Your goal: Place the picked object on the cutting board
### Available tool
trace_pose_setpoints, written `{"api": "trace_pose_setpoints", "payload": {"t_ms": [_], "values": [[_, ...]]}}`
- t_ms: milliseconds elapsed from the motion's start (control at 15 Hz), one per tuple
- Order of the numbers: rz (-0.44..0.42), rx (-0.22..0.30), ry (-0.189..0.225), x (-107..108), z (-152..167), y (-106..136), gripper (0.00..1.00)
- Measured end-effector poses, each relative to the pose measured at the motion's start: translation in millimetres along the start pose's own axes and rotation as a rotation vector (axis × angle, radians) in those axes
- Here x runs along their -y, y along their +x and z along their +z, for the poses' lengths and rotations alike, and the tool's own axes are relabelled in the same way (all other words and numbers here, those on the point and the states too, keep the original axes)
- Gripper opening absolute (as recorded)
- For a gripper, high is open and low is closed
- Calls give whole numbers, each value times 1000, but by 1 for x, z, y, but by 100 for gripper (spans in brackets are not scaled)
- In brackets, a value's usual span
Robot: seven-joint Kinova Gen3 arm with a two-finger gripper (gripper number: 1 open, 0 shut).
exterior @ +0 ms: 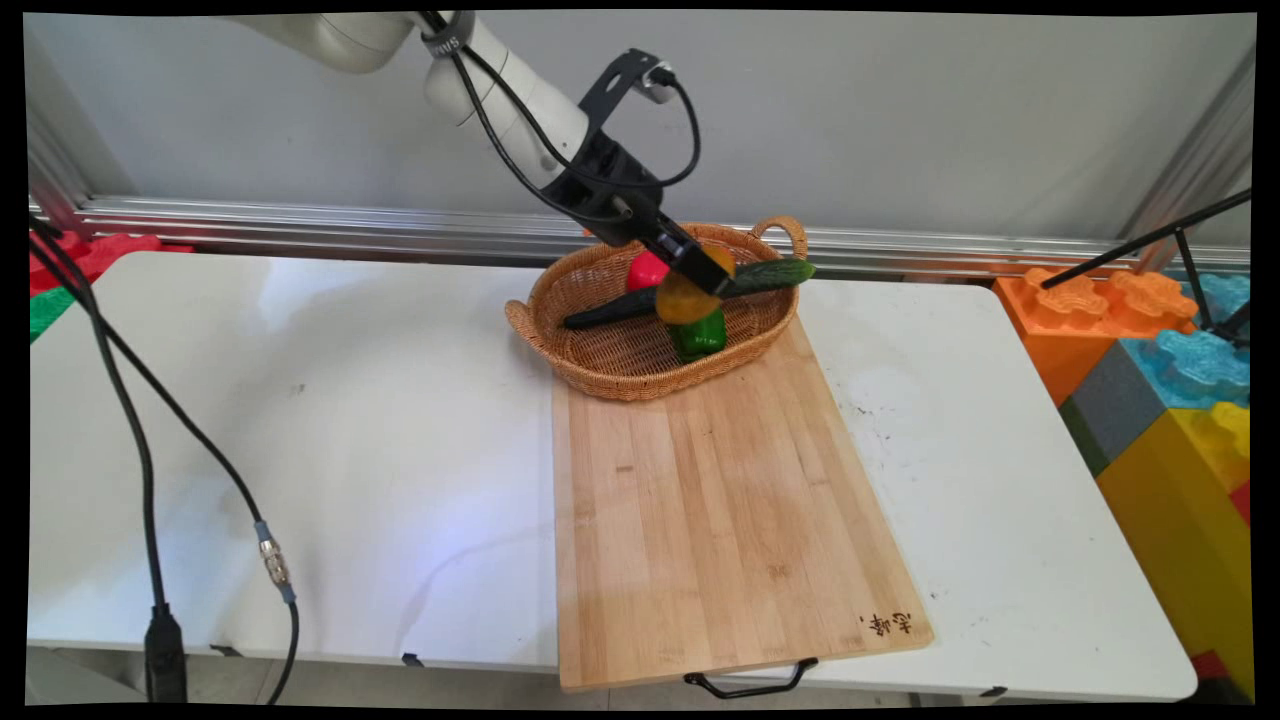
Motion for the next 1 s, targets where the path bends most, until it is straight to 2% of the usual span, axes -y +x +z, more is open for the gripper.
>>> {"api": "trace_pose_setpoints", "payload": {"t_ms": [200,467,667,1000], "values": [[27,14,-31,-27,2,0,0],[64,39,-42,-52,21,-9,0],[89,61,-42,-66,50,-19,0],[117,92,-23,-76,108,-37,0]]}}
